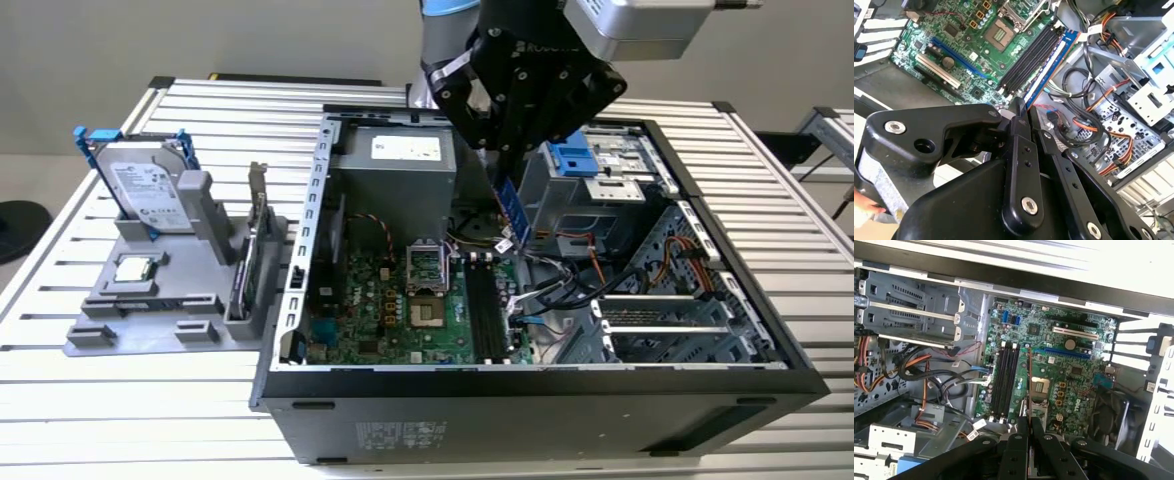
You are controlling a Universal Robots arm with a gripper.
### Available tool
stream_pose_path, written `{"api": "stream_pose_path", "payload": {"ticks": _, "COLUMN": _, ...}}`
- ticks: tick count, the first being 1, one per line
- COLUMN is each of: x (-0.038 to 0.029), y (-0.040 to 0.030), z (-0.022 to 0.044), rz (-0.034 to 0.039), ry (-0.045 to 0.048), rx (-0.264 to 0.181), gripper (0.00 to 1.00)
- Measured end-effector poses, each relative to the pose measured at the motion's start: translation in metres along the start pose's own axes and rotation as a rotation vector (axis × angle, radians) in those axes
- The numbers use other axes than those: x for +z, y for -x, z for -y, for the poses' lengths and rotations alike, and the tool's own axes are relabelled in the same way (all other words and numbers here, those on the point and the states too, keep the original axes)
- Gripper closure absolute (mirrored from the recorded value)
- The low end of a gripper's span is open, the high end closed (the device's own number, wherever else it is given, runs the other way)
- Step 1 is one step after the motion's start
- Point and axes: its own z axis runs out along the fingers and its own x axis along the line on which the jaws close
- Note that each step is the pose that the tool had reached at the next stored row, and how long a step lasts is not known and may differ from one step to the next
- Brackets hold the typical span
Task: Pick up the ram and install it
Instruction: 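Pick up the ram and move it above insertion slot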
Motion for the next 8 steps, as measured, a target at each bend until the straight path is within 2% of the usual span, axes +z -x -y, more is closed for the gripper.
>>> {"api": "stream_pose_path", "payload": {"ticks": 8, "x": 0.0, "y": 0.0, "z": 0.0, "rz": -0.0024, "ry": 0.0001, "rx": 0.053, "gripper": 1.0}}
